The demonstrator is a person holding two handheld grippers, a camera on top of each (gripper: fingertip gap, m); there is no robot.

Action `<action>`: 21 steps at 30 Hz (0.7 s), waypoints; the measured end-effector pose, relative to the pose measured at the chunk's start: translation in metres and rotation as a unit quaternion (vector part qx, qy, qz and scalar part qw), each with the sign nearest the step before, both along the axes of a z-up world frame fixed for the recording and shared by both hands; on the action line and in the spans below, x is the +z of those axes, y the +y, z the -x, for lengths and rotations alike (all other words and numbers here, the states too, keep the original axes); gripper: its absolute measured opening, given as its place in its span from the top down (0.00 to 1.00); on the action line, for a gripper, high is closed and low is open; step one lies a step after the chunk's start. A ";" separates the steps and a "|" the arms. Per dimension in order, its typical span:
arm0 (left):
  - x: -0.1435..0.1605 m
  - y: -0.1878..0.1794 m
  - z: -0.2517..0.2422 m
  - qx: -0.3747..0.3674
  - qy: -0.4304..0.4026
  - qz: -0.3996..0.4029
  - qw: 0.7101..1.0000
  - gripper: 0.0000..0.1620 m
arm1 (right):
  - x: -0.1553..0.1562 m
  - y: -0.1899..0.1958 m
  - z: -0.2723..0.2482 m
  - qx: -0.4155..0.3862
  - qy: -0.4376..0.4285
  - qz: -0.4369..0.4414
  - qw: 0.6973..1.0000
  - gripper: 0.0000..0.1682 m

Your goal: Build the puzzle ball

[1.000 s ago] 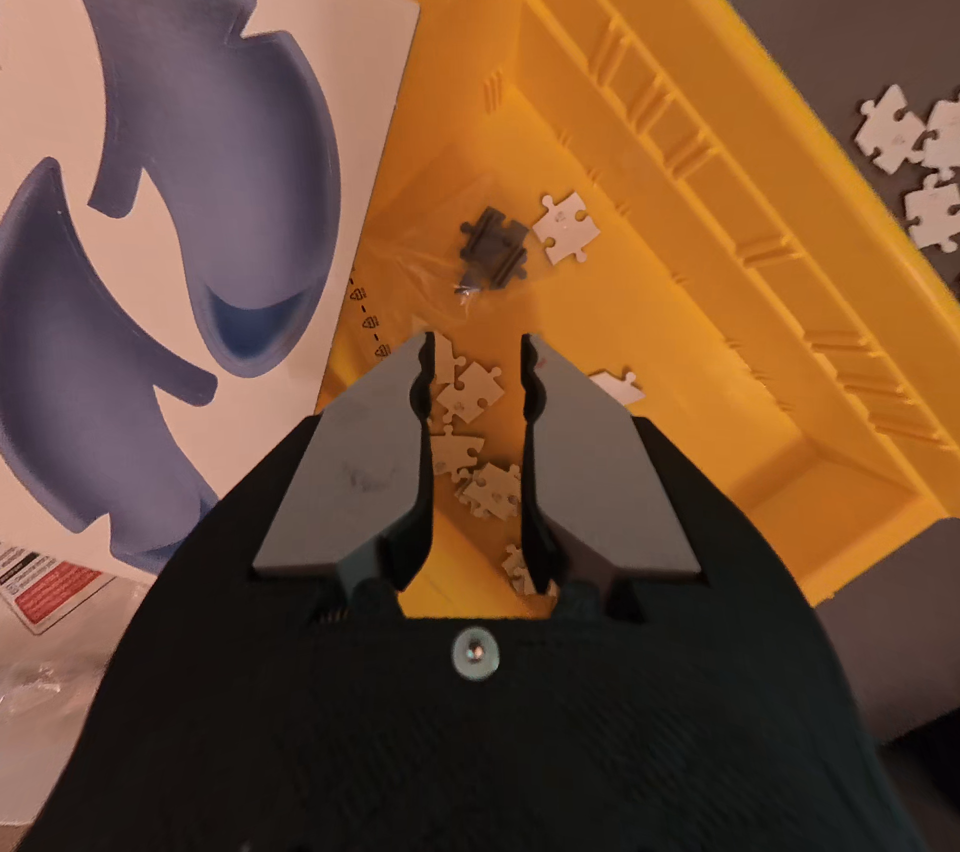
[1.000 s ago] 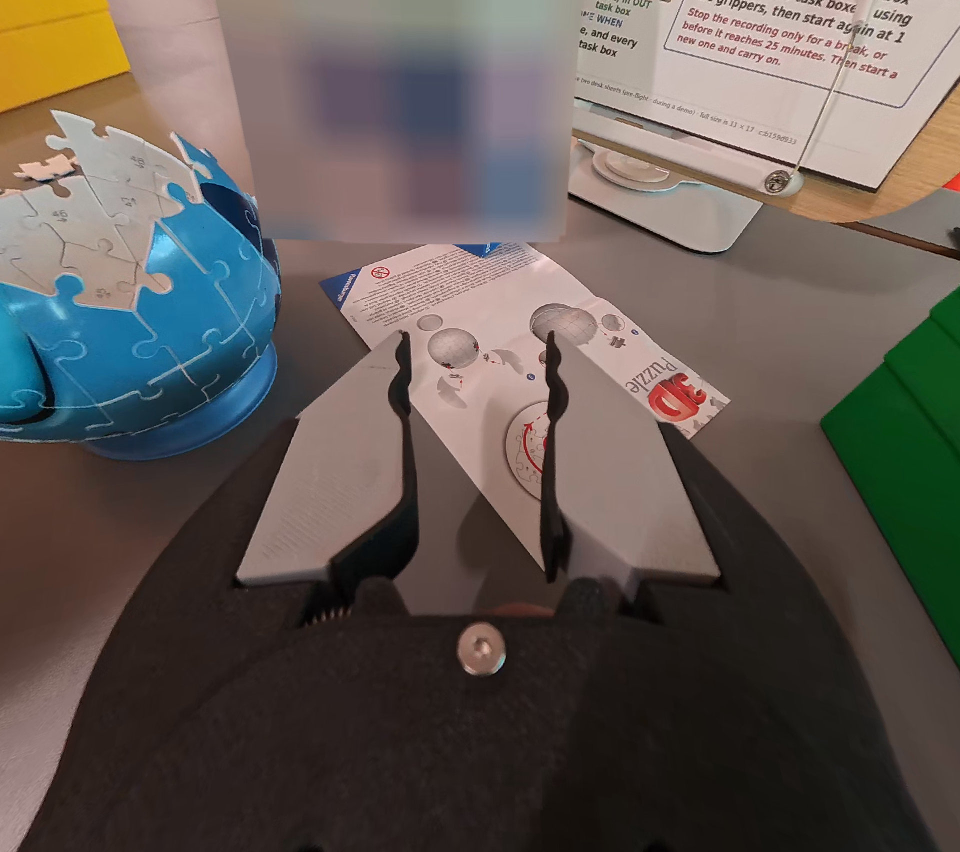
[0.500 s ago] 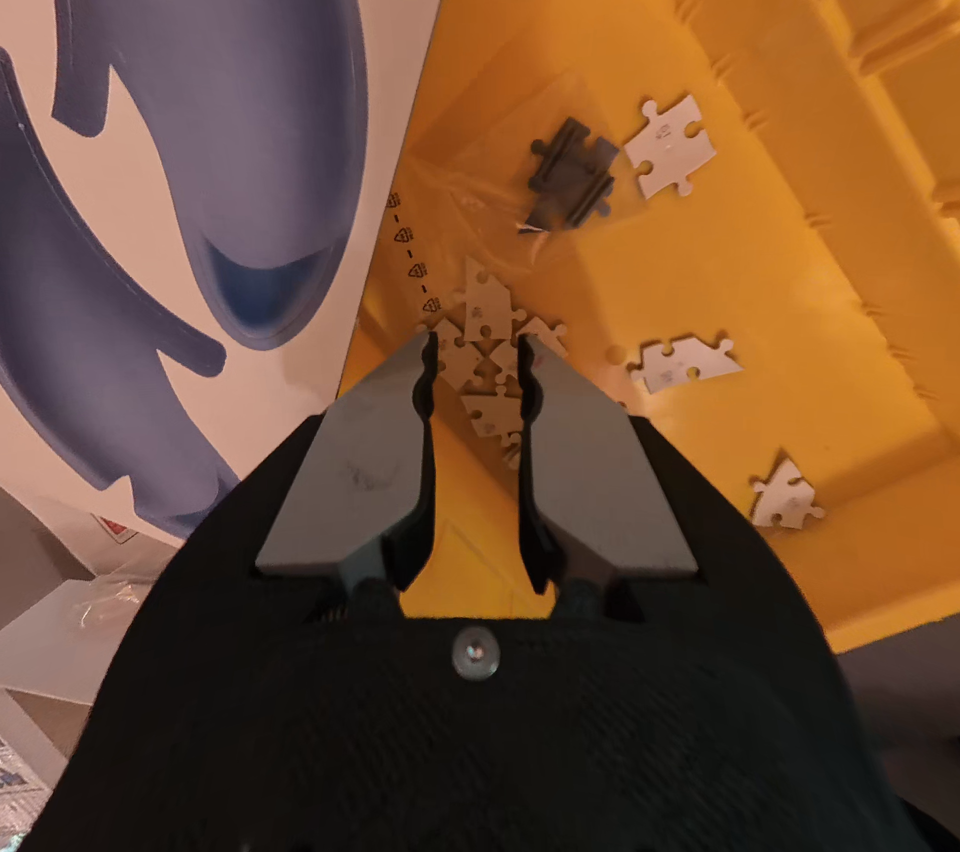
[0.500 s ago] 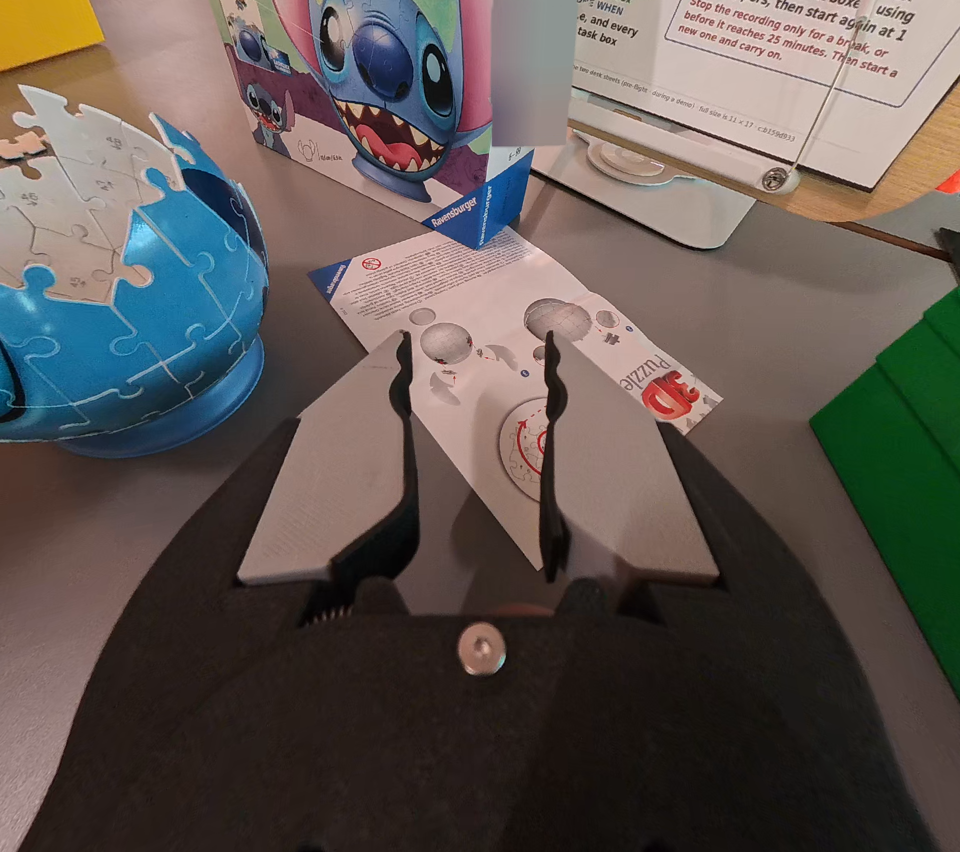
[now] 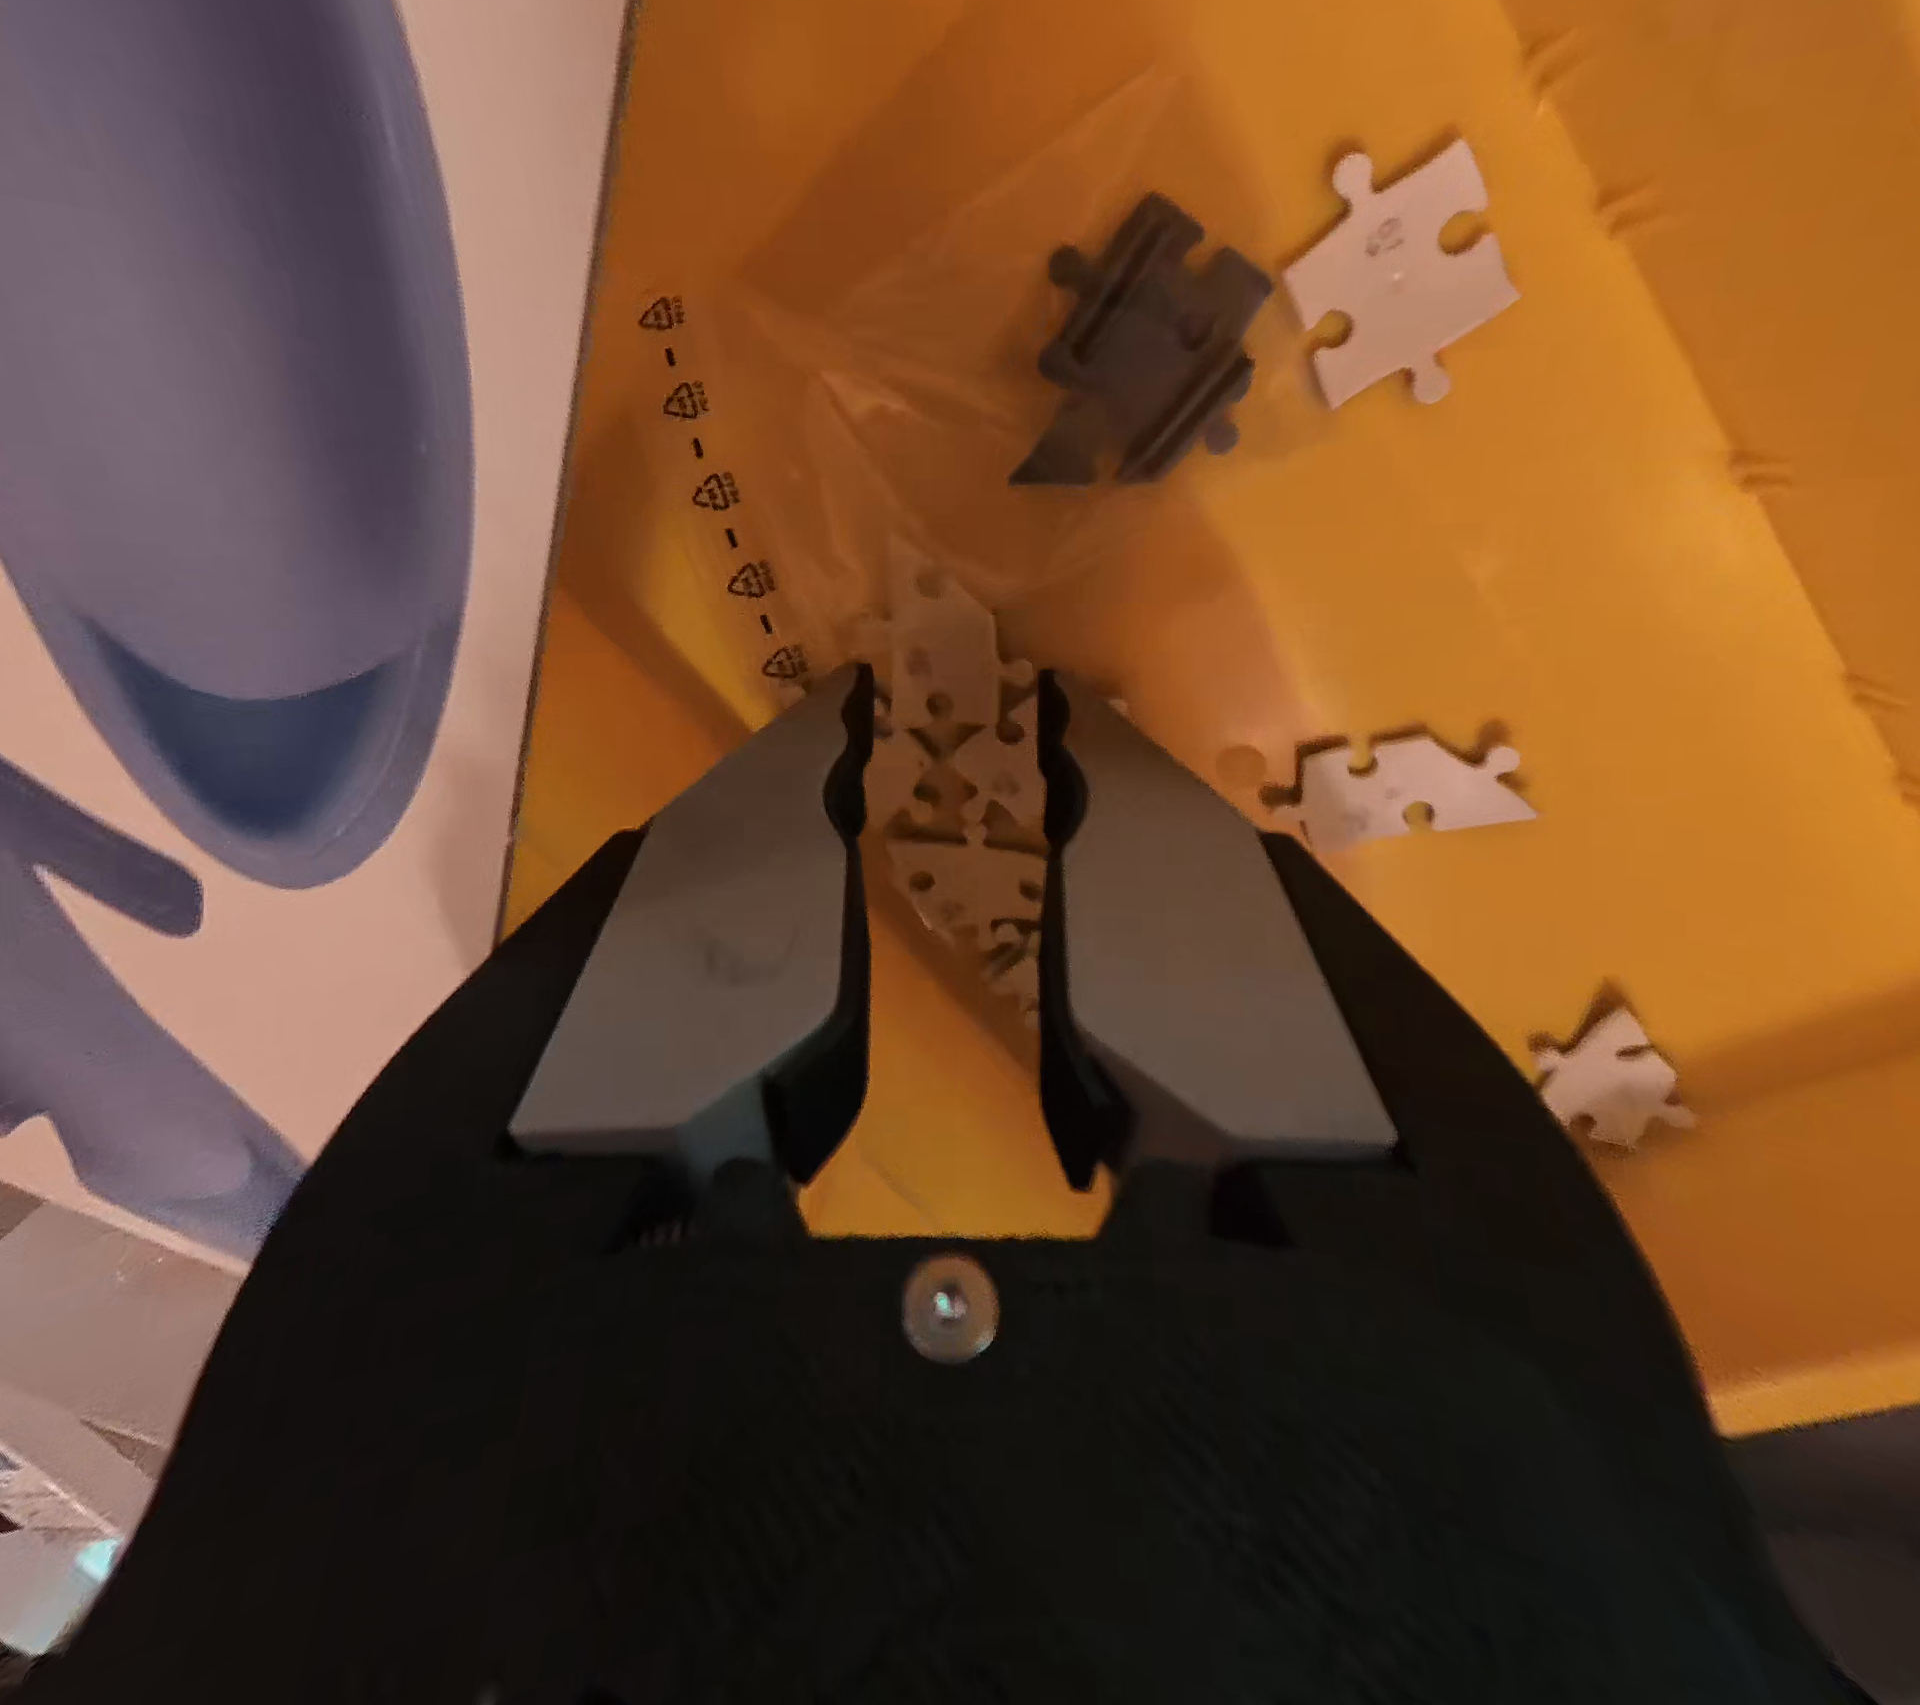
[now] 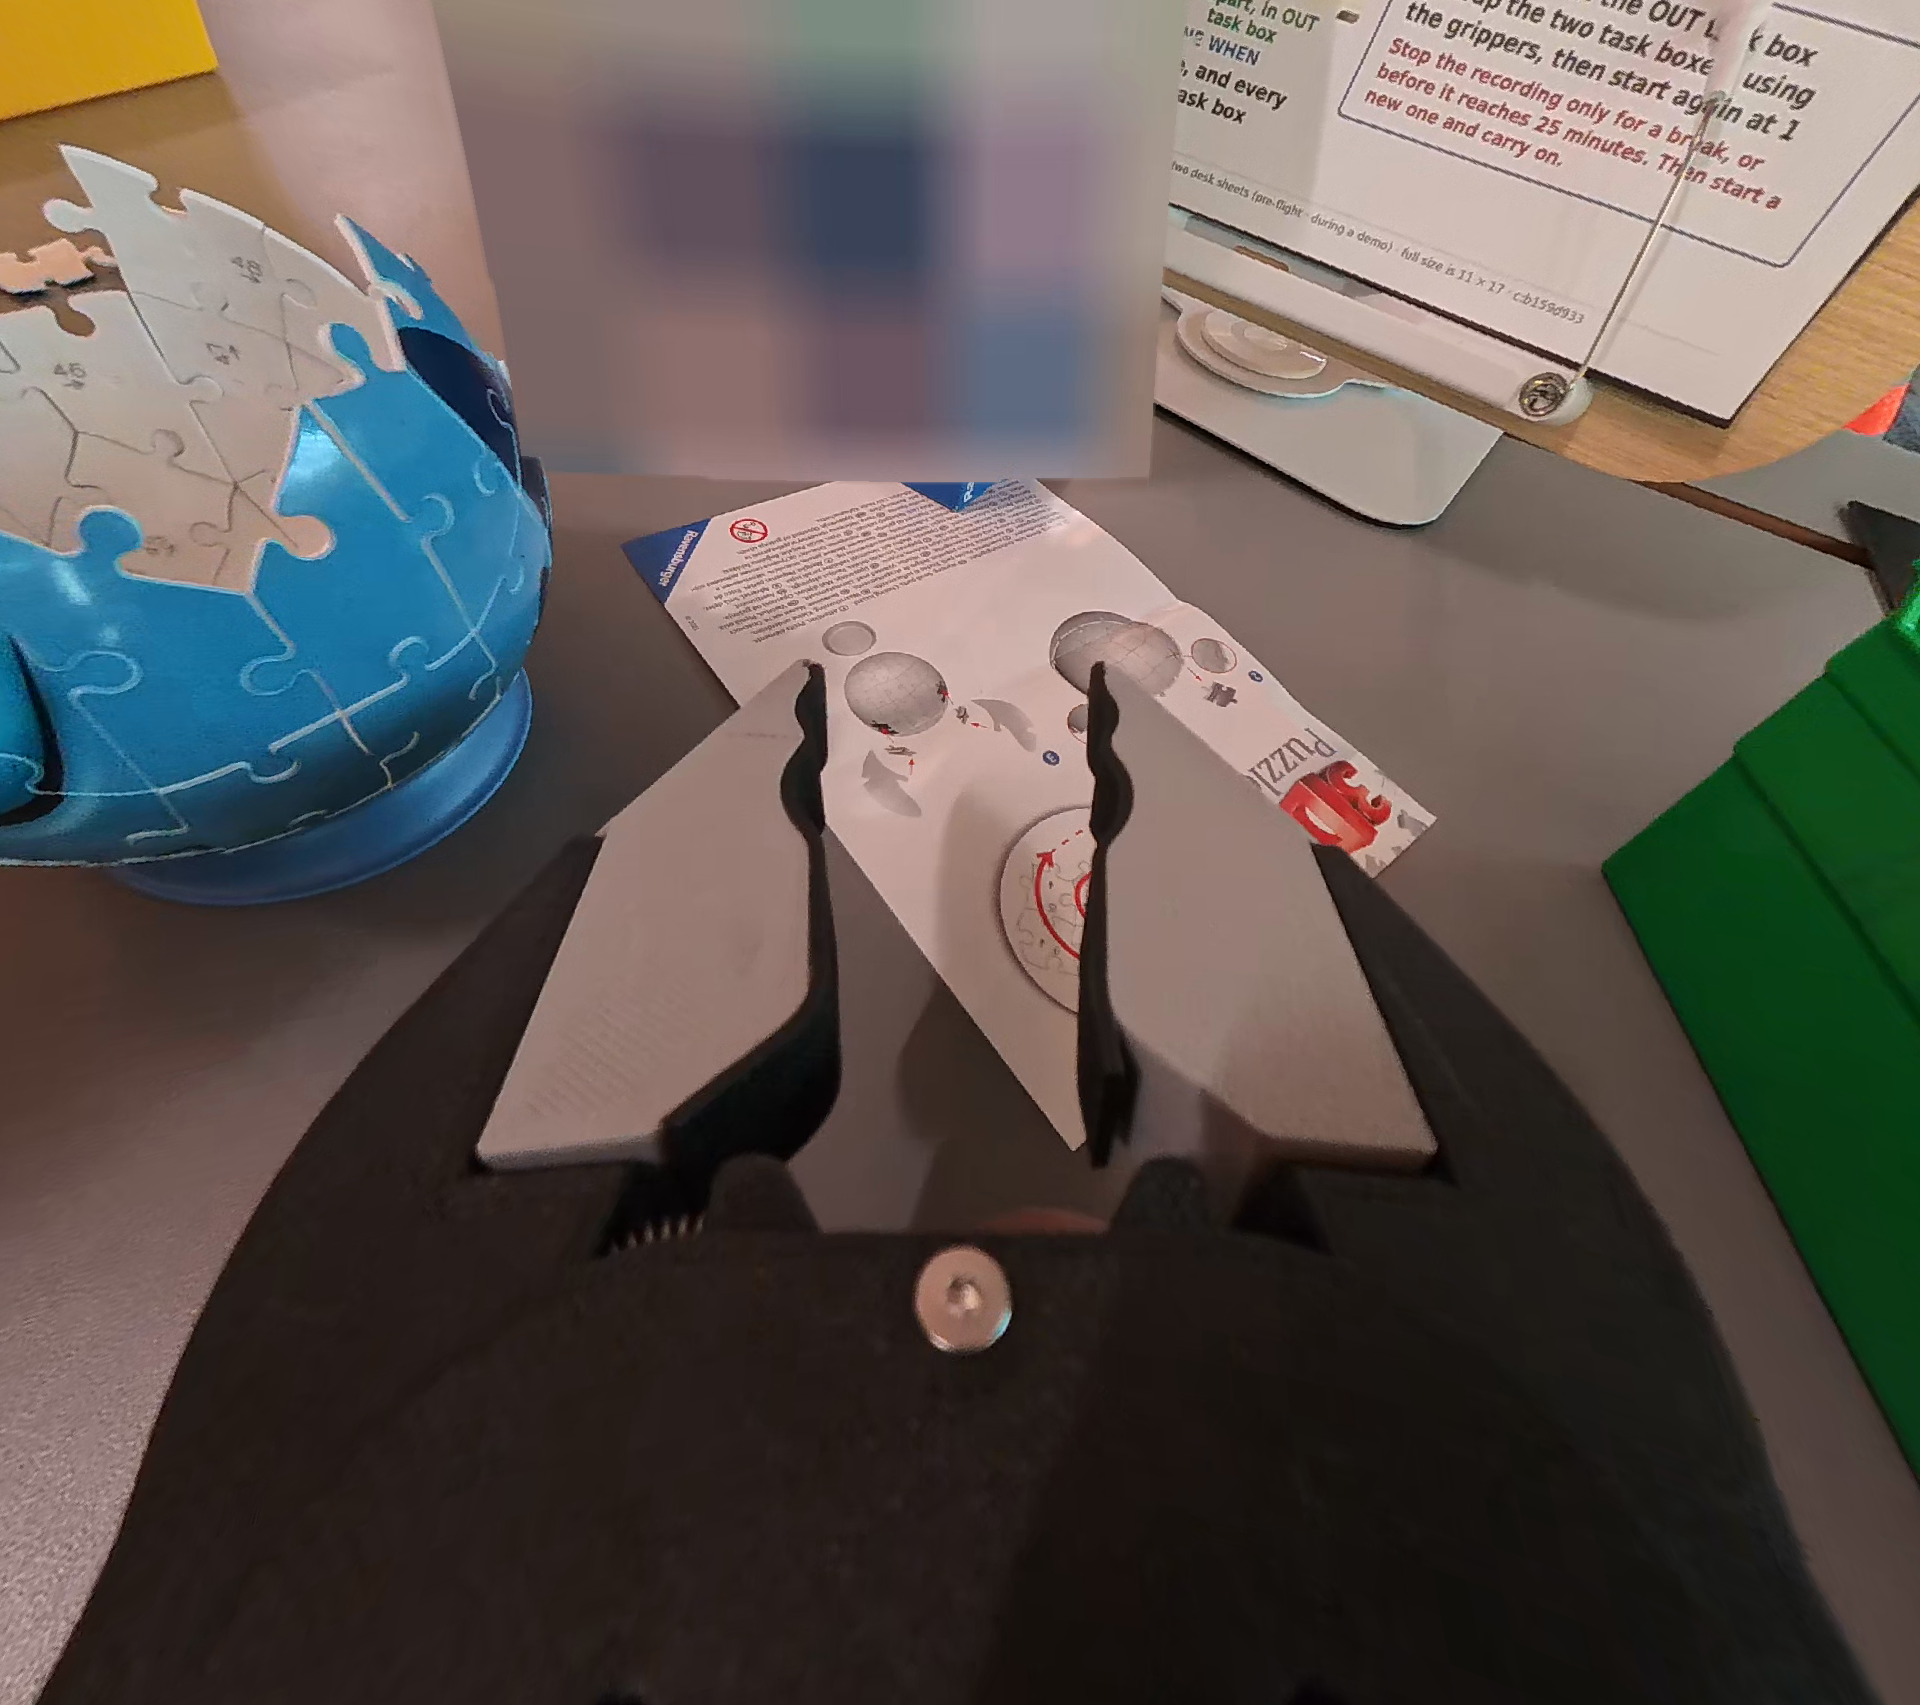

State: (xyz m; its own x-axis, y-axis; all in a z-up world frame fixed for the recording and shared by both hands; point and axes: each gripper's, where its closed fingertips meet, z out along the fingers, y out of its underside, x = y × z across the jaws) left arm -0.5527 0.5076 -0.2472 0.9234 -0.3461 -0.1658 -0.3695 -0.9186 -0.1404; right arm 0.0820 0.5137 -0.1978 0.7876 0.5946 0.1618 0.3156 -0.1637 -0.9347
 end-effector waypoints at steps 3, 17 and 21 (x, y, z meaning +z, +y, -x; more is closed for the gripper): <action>-0.009 0.004 0.006 0.017 0.008 0.005 1.000 0.80 | -0.001 -0.001 0.002 0.004 -0.009 -0.005 1.000 0.72; -0.012 0.006 -0.003 0.014 -0.040 0.000 0.999 0.91 | -0.001 -0.003 0.004 0.010 -0.015 -0.008 1.000 0.74; -0.002 0.008 -0.006 -0.007 -0.030 -0.014 0.999 0.99 | -0.001 -0.003 0.004 0.009 -0.015 -0.009 1.000 0.74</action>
State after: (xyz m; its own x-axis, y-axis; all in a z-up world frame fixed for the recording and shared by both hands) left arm -0.5465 0.5158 -0.2494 0.9274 -0.3545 -0.1198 -0.3718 -0.9089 -0.1890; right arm 0.0778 0.5110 -0.1987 0.7709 0.6061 0.1960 0.3468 -0.1413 -0.9273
